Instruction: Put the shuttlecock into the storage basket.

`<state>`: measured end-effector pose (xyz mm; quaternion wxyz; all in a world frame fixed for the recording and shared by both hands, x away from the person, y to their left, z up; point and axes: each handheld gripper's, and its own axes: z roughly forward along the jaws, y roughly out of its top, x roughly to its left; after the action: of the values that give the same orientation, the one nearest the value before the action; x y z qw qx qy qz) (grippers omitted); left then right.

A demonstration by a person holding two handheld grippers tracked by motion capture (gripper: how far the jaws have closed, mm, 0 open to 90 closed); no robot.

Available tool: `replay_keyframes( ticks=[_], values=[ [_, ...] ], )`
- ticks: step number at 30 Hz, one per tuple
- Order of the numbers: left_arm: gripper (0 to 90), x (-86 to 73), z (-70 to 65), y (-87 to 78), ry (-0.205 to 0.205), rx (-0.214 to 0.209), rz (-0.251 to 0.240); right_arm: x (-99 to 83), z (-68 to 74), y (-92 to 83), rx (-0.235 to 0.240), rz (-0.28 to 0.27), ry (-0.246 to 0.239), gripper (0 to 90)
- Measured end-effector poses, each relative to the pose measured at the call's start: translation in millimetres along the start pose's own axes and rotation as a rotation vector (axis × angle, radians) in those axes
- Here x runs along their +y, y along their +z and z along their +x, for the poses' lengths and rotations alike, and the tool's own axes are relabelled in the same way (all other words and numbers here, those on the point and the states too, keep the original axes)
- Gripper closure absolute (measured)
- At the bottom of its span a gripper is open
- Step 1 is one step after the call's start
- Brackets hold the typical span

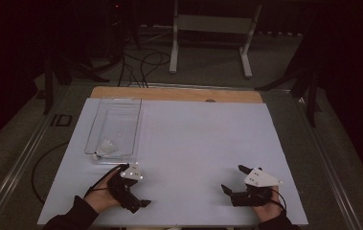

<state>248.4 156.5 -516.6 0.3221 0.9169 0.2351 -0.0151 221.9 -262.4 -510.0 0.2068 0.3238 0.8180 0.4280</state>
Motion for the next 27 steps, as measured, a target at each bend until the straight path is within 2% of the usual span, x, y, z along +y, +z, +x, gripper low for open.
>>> replay_keyframes(
  ticks=[2, 3, 6, 7, 12, 13, 14, 15, 17, 22, 27],
  values=[
    [0.2, -4.9, 1.2, -2.2, -0.005, -0.005, -0.014, 0.0, -0.3, -0.4, -0.002, 0.000, -0.002, 9.1],
    [0.1, -9.6, 2.0, -3.8, -0.019, 0.010, -0.031, -0.1, -0.7, -0.4, -0.001, -0.001, -0.001, 9.2],
    [0.1, -13.8, 3.7, -6.0, -0.028, 0.023, -0.039, -0.3, -0.9, -0.3, -0.001, 0.000, -0.003, 9.2],
    [0.1, -17.8, 4.7, -7.1, -0.046, 0.035, -0.060, -0.2, -0.2, -0.1, -0.001, 0.000, -0.004, 9.2],
    [0.2, -23.9, 6.4, -10.0, -0.067, 0.053, -0.095, -0.5, -0.8, -0.2, -0.001, -0.002, -0.004, 9.2],
    [0.2, -26.7, 7.1, -11.8, -0.068, 0.068, -0.121, -0.6, -0.6, -0.1, -0.002, -0.001, -0.004, 9.2],
    [0.2, -26.7, 7.1, -11.8, -0.068, 0.068, -0.121, -0.6, -0.6, -0.1, -0.002, -0.001, -0.004, 9.2],
    [0.2, -29.6, 7.7, -13.4, -0.068, 0.099, -0.145, -0.5, 0.1, 0.1, 0.001, 0.000, 0.001, 9.1],
    [0.2, -31.8, 7.7, -13.8, -0.074, 0.109, -0.163, -0.6, 0.2, 0.1, 0.001, 0.003, -0.004, 9.2],
    [0.1, -33.0, 6.3, -10.7, -0.079, 0.133, -0.165, -1.2, -0.1, 0.2, 0.003, 0.006, -0.002, 9.2],
    [0.2, -32.7, 3.2, -3.4, -0.119, 0.157, -0.200, -0.8, 0.7, 0.5, 0.006, 0.006, -0.008, 9.2]
  ],
)
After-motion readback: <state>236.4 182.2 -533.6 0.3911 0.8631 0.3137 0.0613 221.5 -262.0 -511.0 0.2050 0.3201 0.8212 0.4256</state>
